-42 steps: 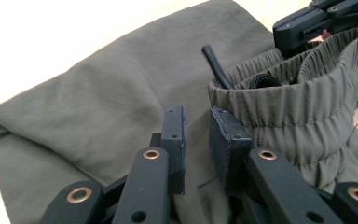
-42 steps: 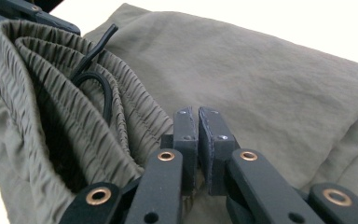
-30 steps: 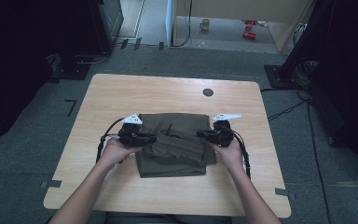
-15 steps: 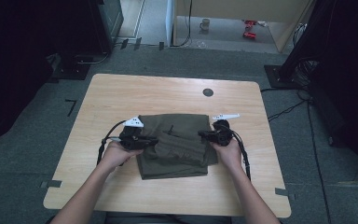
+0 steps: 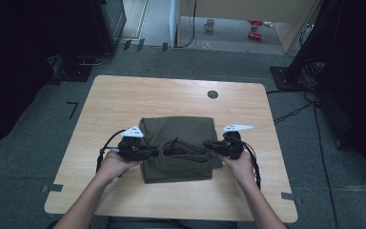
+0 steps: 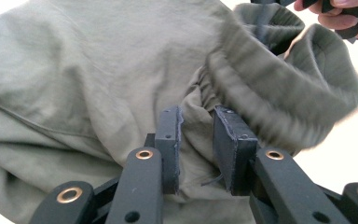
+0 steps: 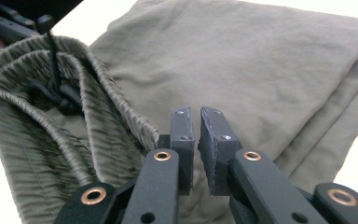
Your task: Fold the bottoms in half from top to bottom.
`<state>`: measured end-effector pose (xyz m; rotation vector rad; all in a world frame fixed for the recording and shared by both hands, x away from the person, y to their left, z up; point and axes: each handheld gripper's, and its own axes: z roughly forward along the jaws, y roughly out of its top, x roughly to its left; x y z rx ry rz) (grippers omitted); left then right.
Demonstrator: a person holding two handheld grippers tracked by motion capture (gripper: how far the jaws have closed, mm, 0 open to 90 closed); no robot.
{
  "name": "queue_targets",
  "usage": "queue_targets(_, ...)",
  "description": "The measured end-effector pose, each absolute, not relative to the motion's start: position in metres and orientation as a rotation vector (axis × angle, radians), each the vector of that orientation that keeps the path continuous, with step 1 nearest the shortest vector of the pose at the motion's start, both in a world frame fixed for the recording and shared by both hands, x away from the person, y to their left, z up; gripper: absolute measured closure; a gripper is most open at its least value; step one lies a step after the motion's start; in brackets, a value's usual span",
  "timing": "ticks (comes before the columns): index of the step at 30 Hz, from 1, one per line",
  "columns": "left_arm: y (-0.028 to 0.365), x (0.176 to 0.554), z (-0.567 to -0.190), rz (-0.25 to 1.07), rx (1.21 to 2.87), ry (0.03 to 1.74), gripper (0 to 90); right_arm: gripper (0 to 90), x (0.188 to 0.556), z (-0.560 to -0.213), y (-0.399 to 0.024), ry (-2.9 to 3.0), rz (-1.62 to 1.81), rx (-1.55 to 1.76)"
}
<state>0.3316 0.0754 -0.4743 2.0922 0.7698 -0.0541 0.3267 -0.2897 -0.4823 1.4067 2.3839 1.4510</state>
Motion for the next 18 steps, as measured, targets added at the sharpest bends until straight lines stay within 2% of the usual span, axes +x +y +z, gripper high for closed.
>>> queue_targets(7, 0.074, 0.313, -0.477, -0.064, 2.117, 0.754, 65.5, 77.3, 0.305, -0.482, -0.285, 2.432, 1.419, 1.356)
queue_targets(10, 0.072, 0.308, -0.478, -0.026, 2.134, 0.75, 55.8, 63.8, 0.299, -0.483, -0.279, 2.441, 1.377, 1.289)
queue_targets(12, 0.072, 0.305, -0.479, 0.007, 2.131, 0.747, 52.9, 55.5, 0.296, -0.486, -0.276, 2.437, 1.342, 1.231)
queue_targets(16, 0.07, 0.307, -0.48, 0.048, 2.116, 0.763, 43.2, 42.4, 0.296, -0.494, -0.269, 2.47, 1.304, 1.192)
queue_targets(18, 0.067, 0.308, -0.482, 0.04, 2.111, 0.776, 41.1, 38.3, 0.296, -0.498, -0.263, 2.502, 1.276, 1.189)
